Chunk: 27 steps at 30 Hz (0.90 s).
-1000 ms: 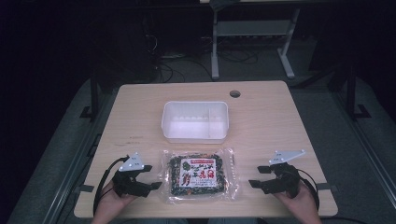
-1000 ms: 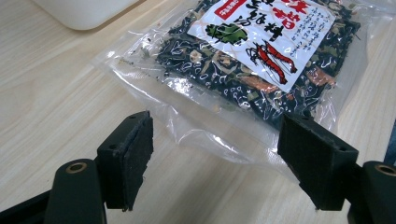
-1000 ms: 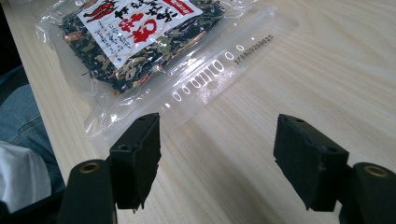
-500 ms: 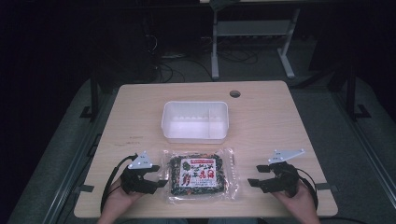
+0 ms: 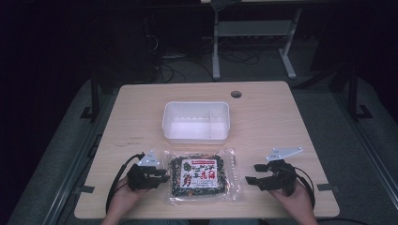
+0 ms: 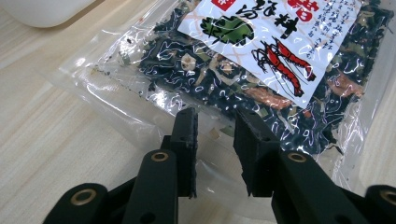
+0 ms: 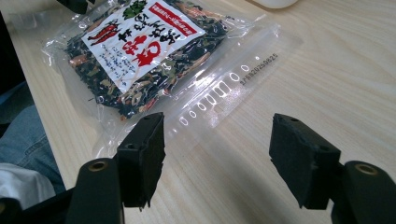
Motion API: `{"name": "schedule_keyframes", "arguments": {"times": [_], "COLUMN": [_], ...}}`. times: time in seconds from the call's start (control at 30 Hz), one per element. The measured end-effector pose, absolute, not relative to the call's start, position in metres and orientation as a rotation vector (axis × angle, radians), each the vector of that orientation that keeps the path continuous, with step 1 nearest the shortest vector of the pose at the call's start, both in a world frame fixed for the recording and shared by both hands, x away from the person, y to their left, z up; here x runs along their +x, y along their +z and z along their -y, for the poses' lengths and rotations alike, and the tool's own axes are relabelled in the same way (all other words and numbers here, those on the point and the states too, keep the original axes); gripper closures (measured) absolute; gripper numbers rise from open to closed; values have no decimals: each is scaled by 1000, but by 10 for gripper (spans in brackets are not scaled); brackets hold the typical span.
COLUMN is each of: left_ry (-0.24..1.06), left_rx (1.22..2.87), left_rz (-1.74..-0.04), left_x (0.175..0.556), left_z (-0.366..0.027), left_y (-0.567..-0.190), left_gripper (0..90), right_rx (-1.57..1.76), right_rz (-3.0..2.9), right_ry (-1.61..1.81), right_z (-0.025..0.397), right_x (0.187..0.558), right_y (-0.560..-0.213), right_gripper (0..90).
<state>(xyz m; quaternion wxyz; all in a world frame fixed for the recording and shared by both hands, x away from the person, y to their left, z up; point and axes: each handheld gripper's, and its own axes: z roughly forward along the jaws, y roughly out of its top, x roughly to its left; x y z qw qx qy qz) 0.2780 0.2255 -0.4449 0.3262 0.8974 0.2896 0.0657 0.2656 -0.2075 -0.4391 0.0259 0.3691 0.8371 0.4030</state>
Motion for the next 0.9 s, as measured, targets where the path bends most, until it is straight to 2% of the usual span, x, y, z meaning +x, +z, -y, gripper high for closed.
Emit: {"name": "schedule_keyframes", "arguments": {"times": [0.47, 0.9], "left_ry": [108, 94], "left_rx": [2357, 2392], "left_rz": [-759, -678], "left_x": [281, 279], "left_z": [-222, -206], "left_y": [-452, -454], "left_gripper": [728, 759], "right_rx": [1164, 1258], "right_rz": [-2639, -2656], "right_ry": [1190, 1151], "right_z": [199, 204], "right_x": [263, 264], "right_y": [-445, -451], "right_gripper": [376, 385]}}
